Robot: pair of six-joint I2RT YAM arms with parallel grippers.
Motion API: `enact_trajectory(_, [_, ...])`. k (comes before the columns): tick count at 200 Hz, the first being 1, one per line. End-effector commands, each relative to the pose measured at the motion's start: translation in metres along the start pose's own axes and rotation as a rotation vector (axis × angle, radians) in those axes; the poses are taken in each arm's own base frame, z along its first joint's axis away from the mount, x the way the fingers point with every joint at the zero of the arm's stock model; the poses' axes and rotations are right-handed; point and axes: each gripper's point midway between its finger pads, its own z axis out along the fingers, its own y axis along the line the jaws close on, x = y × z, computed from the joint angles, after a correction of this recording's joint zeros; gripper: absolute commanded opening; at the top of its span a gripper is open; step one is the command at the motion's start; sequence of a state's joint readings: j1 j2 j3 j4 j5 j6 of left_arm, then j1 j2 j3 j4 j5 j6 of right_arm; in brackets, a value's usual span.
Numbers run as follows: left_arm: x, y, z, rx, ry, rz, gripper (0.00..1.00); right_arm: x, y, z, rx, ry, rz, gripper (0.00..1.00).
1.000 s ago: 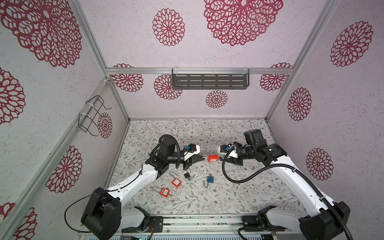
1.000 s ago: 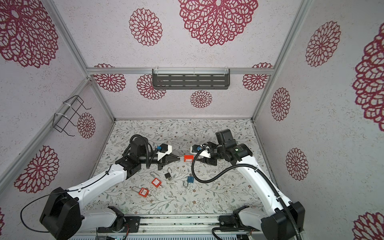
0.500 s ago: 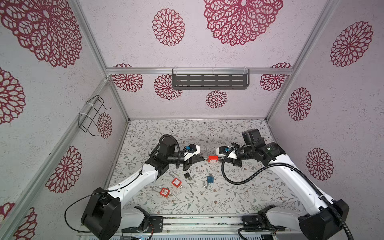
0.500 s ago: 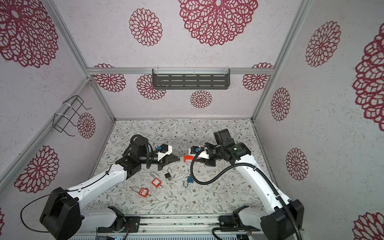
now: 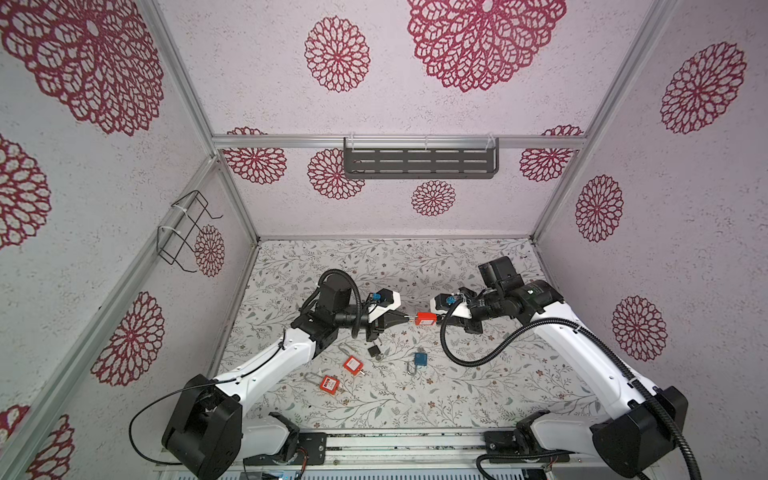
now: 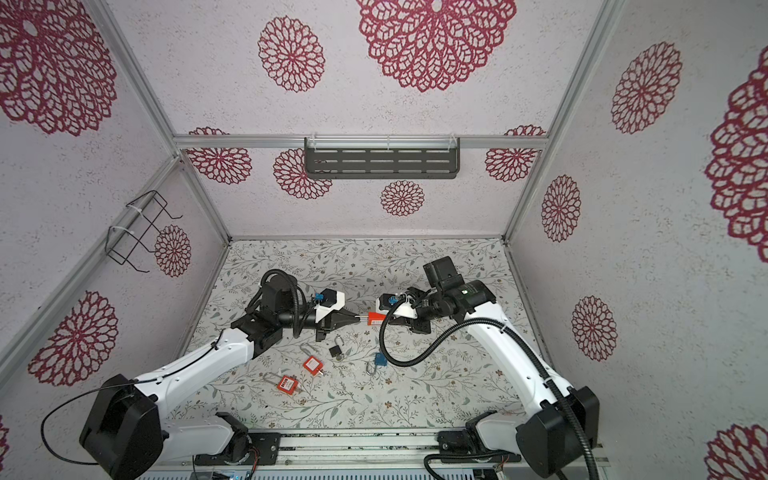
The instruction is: Lock with the key
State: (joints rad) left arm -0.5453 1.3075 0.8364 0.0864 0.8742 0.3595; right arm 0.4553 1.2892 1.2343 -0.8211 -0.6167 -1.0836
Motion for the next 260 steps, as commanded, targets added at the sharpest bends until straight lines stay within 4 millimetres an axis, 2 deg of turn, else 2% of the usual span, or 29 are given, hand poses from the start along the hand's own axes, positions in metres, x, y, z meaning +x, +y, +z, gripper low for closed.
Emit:
enact_trajectory(1, [-0.007, -0.006, -0.001, 0.021, -0.016, 0.039, 0.00, -0.013, 0.003, -0.007, -0.020, -0.033, -0.047, 0.21])
enact_trajectory(59, [-0.005, -0.008, 0.000, 0.032, -0.005, 0.038, 0.00, -0.011, 0.004, -0.006, -0.028, -0.028, -0.062, 0.19])
enact_trajectory(143, [-0.007, -0.009, -0.002, 0.036, 0.000, 0.044, 0.00, -0.010, 0.007, -0.004, -0.052, -0.022, -0.063, 0.10])
enact_trajectory(260, [-0.004, -0.011, -0.010, 0.018, 0.023, 0.057, 0.00, 0.006, 0.010, -0.006, -0.062, 0.040, -0.068, 0.02])
